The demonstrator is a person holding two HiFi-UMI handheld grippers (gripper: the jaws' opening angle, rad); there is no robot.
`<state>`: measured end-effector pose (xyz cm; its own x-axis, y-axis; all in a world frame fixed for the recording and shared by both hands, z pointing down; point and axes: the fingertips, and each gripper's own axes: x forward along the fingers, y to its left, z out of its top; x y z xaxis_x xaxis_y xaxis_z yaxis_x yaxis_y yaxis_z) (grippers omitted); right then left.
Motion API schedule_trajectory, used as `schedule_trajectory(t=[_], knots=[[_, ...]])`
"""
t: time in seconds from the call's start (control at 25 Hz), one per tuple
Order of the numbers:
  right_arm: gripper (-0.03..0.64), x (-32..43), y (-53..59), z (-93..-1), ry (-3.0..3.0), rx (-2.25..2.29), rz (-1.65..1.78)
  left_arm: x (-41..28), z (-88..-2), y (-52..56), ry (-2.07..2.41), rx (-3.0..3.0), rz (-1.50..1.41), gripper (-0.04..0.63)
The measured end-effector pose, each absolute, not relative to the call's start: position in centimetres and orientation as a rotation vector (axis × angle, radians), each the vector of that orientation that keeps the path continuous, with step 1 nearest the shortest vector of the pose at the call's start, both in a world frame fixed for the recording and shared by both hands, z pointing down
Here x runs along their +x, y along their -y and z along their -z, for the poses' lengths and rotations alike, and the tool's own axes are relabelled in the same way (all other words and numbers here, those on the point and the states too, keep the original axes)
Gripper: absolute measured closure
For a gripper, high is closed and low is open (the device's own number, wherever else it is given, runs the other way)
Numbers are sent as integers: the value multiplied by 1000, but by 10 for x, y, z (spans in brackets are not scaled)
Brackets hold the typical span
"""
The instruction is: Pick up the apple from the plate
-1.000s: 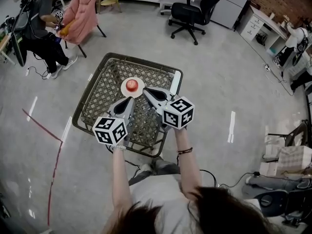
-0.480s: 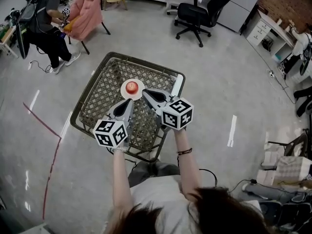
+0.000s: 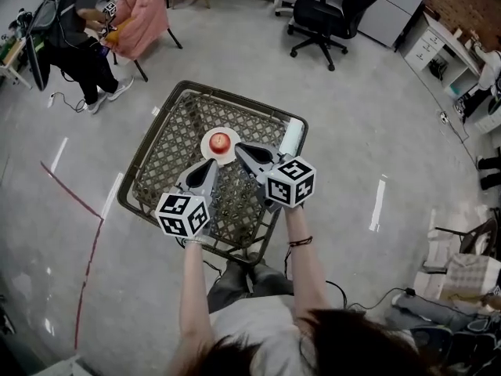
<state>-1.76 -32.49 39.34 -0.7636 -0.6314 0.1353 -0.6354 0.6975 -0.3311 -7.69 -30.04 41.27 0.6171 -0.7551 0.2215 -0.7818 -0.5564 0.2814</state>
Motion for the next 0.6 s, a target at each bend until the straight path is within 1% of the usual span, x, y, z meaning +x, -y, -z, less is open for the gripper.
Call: schedule_trajectory(t=[0.6], knots=[[607,-33,363,-446,2835,1022,-638,-83,-474,335,1173,2459,-230,584]])
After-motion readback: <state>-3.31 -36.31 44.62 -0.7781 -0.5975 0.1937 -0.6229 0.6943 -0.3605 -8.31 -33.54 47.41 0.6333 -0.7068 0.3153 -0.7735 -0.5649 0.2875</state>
